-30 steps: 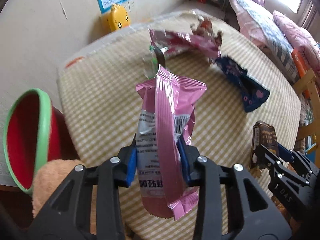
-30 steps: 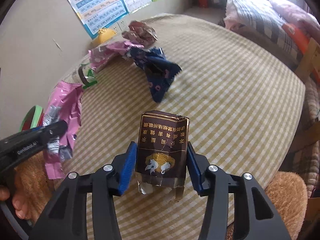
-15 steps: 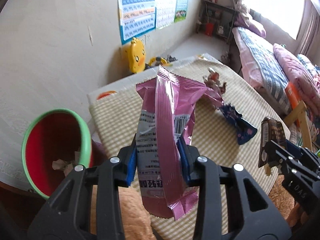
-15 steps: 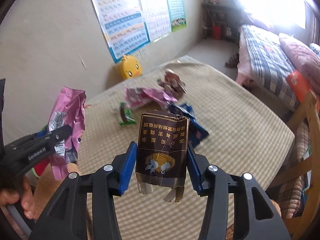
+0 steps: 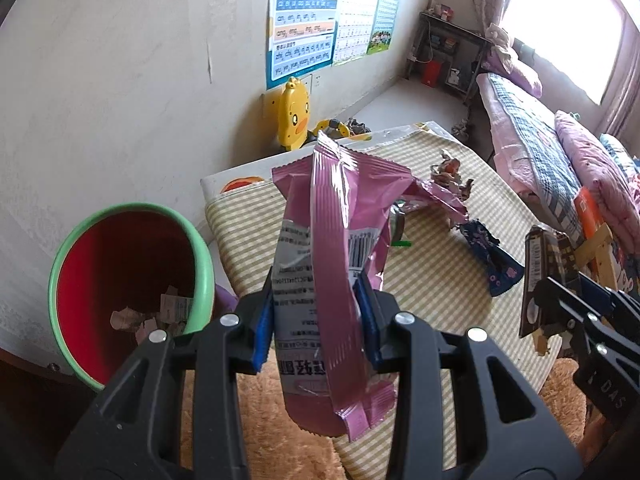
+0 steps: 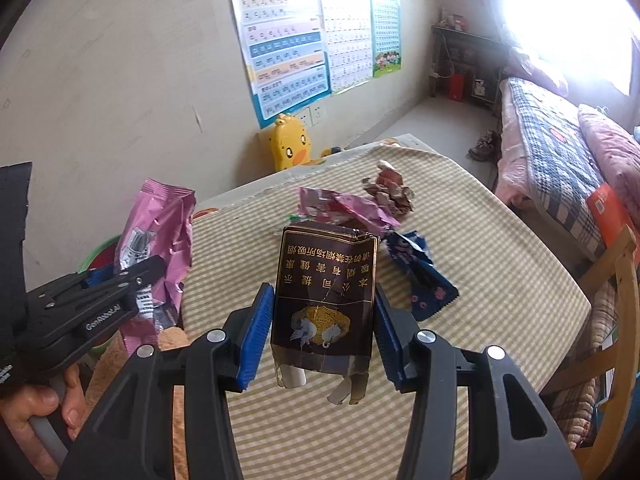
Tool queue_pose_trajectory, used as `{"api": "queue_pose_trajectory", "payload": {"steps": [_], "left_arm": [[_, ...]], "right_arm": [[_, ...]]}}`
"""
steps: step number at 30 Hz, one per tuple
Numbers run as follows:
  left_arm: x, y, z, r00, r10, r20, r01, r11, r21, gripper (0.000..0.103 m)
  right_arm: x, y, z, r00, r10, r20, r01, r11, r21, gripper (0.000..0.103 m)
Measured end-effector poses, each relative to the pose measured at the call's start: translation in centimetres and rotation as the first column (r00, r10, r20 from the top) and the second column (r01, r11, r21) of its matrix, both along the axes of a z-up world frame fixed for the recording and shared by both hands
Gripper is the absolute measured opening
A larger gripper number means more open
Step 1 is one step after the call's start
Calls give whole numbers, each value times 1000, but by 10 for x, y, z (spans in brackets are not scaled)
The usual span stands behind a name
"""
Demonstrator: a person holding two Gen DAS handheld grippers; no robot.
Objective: Collect trash
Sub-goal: 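Carry the pink bag and brown box over the red bucket with both grippers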
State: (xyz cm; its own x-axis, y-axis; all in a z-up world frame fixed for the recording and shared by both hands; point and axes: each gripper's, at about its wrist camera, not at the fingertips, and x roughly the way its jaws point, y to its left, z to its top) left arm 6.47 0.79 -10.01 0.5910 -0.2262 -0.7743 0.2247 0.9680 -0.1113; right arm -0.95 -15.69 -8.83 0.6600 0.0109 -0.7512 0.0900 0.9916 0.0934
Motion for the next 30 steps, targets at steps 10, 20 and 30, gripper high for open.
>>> {"api": "queue_pose_trajectory", "payload": {"steps": [10,20,30], "left_arm": [[1,32,4,998,64,30,-63,998,-12,35],[2,60,5,991,122,46,-122,992,-12,35],[3,92,6,981,184,58,-185,983,-2,35]], "right_arm": [[9,26,0,998,58,-10,-58,998,-26,47],[19,52,3,993,121,-7,-121,992,-37,47],[33,83,9,982,191,0,-191,981,-44,47]]}}
